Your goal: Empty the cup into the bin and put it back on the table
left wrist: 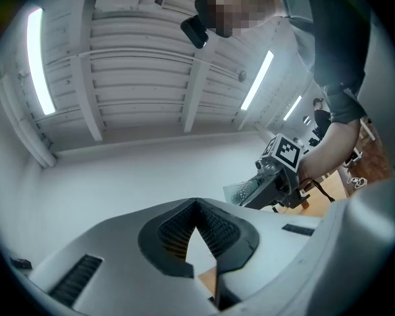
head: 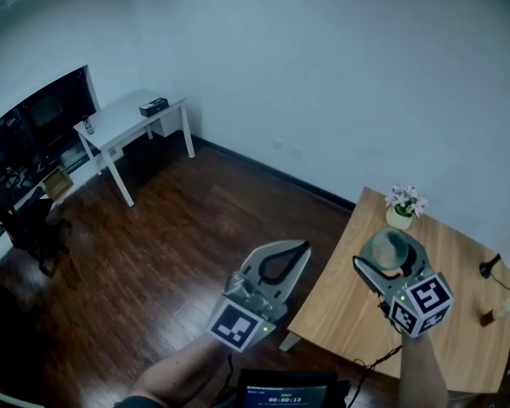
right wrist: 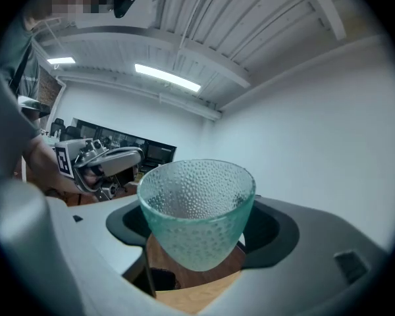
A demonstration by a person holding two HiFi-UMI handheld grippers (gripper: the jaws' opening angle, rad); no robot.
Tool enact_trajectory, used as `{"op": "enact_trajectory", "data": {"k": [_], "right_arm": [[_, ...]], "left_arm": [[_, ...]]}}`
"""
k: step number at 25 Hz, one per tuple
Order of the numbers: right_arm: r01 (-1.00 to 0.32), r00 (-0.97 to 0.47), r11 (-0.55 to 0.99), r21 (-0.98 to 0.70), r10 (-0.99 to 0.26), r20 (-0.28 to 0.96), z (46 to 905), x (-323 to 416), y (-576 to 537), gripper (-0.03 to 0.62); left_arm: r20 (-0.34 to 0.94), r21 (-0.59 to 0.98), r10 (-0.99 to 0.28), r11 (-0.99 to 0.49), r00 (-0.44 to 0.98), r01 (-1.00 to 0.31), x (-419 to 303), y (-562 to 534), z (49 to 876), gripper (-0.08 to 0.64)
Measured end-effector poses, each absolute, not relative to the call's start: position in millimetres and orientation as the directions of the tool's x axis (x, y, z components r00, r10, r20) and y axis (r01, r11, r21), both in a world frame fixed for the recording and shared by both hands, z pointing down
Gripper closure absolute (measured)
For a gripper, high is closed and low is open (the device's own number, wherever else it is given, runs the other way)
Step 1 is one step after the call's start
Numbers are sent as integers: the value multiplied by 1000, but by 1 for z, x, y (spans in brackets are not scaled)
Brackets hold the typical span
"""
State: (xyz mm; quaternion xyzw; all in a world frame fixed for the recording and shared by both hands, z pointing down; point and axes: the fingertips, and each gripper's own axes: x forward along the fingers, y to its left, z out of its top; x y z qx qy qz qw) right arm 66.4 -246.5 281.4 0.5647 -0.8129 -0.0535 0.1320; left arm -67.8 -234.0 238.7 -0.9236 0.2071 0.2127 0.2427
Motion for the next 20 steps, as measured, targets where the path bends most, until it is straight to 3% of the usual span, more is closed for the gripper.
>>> {"op": "enact_trajectory", "data": {"k": [8, 20], "right_arm": [[-851, -377, 441, 284, -891, 252, 285, 48, -310, 202], [-790, -392, 490, 369, -866, 310, 296, 58, -400, 204]], "left_arm": [[-577, -301, -351, -748, 738, -592, -120, -270, 227, 568], [-580, -319, -416, -675, 700, -665, -120, -319, 212, 568]]}}
